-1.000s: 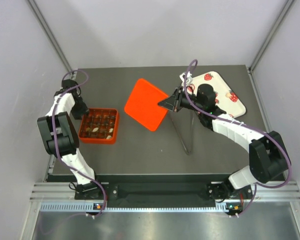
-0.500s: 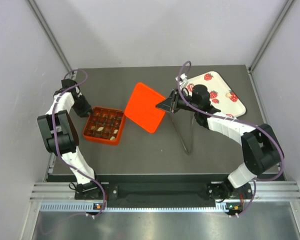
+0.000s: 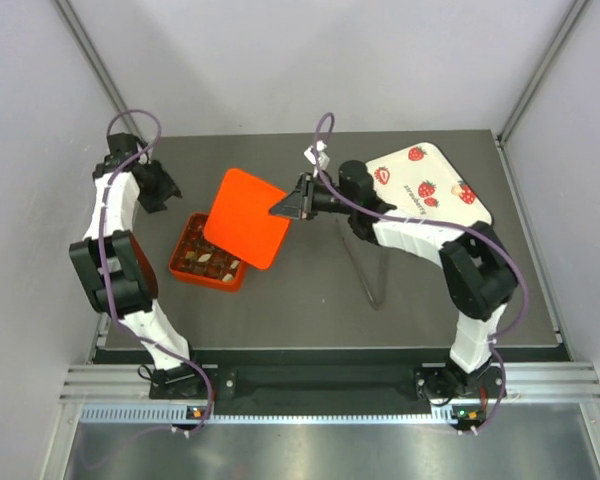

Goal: Pack the chocolate

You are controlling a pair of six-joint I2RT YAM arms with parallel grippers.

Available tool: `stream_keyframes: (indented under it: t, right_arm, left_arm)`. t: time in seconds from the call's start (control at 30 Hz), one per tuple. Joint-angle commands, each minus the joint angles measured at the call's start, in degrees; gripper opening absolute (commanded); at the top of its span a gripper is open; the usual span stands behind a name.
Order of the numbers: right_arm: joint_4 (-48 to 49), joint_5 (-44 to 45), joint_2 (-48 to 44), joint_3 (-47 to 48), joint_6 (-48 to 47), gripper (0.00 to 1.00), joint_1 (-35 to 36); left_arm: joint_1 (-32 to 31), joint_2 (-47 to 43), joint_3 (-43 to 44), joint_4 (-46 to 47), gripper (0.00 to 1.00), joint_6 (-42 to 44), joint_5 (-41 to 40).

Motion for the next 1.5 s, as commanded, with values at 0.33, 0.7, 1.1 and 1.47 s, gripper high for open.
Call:
stream_keyframes:
  t: [0.33, 0.7, 1.1, 1.47]
  right_arm:
    - [5.91, -5.44, 23.9, 24.4, 15.66, 0.0, 8.68]
    - [-0.08, -3.51, 31.91, 34.68, 16.36, 0.0, 9.48]
    - [-1.14, -3.51, 36.75, 38.39, 18.73, 0.0, 9.48]
    - [-1.83, -2.72, 37.28, 38.48, 18.03, 0.0, 8.78]
  left_arm:
    - [0.12, -23.99, -13.62, 12.61, 0.55, -4.41, -8.51]
    - [0.12, -25.49, -19.87, 12.96, 0.52, -5.38, -2.71]
    - [0.12, -25.41, -21.81, 10.94, 0.49, -5.91, -6.92]
    - [0.12, -26.02, -24.18, 11.29, 0.47, -5.2, -5.26]
